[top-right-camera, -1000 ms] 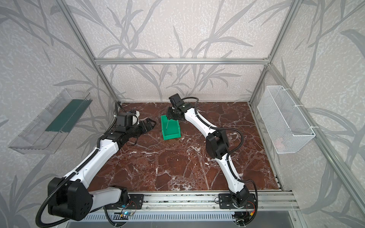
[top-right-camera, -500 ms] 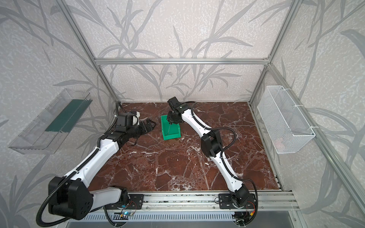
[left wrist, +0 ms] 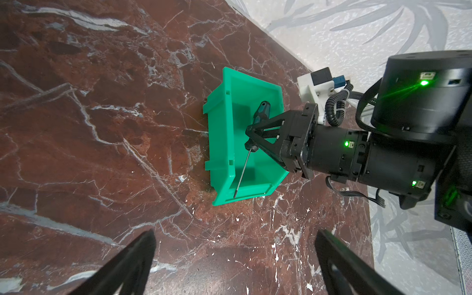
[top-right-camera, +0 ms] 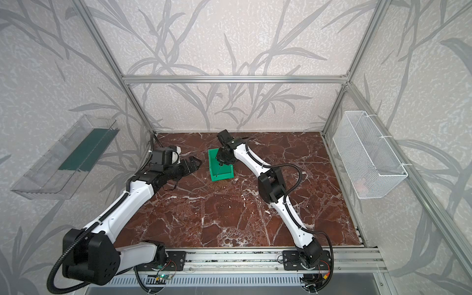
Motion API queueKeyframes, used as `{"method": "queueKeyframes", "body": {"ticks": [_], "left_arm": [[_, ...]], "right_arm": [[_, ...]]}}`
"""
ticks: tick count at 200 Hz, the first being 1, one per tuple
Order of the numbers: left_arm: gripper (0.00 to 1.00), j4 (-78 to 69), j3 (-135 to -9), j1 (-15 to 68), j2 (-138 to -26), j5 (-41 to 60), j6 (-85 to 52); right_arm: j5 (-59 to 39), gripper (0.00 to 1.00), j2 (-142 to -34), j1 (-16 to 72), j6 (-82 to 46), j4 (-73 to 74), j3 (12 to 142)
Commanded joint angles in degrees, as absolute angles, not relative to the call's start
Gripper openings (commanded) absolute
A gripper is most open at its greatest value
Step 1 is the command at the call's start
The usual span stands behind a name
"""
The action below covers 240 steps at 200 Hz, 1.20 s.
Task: Put the screwdriver in the bin
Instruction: 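Lower the screwdriver into the green bin and open the right gripper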
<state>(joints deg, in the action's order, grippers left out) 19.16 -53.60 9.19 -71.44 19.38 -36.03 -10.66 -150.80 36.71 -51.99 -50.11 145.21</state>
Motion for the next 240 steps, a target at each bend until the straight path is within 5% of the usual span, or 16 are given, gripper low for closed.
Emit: {"method": "queueKeyframes", "body": {"ticks": [1, 240], "left_arm": [[0.99, 20.91, -52.96, 9.00, -70.06, 18.81, -36.51], [0.99, 22.54, -54.25, 9.00, -71.43, 18.73, -34.37]], "right_arm": [[-11.69, 0.13, -152.06, 36.35, -54.83, -50.13, 145.24], [-5.67, 0.19, -153.49, 36.39, -57.21, -48.39, 147.57]]}}
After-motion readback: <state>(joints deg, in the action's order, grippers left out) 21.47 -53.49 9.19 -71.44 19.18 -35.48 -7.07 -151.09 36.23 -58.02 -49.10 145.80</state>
